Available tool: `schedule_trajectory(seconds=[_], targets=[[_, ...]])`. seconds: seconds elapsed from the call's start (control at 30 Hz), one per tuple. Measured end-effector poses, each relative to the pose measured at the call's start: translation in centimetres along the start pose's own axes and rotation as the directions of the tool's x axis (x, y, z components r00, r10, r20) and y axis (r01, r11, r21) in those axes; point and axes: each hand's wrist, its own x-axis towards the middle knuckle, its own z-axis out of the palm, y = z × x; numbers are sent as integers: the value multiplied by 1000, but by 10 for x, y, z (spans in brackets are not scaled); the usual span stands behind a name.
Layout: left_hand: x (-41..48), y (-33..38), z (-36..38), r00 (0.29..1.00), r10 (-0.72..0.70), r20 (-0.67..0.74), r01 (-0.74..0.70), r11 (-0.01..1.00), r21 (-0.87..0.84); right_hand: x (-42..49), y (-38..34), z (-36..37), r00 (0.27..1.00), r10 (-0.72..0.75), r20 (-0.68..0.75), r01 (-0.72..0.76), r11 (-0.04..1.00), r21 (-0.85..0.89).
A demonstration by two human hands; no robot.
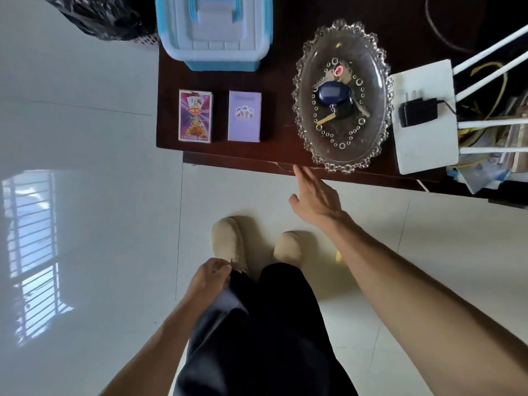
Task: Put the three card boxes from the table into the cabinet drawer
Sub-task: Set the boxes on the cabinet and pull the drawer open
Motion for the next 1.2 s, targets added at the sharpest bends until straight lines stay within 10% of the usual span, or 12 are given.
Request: schedule_trajectory(seconds=[0.4,0.67,0.8,0.9,1.03,1.1,1.2], targets=[[8,58,17,999,51,-8,-50,927,-373,5,0,11,999,37,3,-37,999,26],[17,141,1,999,47,7,-25,641,-767,-19,0,27,999,39,19,-40,998,48],[18,154,2,995,54,-89,-104,534,-839,-36,2,40,997,65,31,-71,943,326],[12,153,3,992,82,-100,-126,444,-887,-58,15,44,965,251,75,-224,642,733],[12,166,-1,988,8,-152,-141,419,-897,-63,56,21,807,441,393,-175,-457,872],[14,173,-4,978,-58,-202,-150,478,-866,-55,76,5,758,476,446,-58,-632,773],[19,179,-3,960,-75,-271,-183,564,-805,-39,87,-13,710,554,435,5,-621,784]])
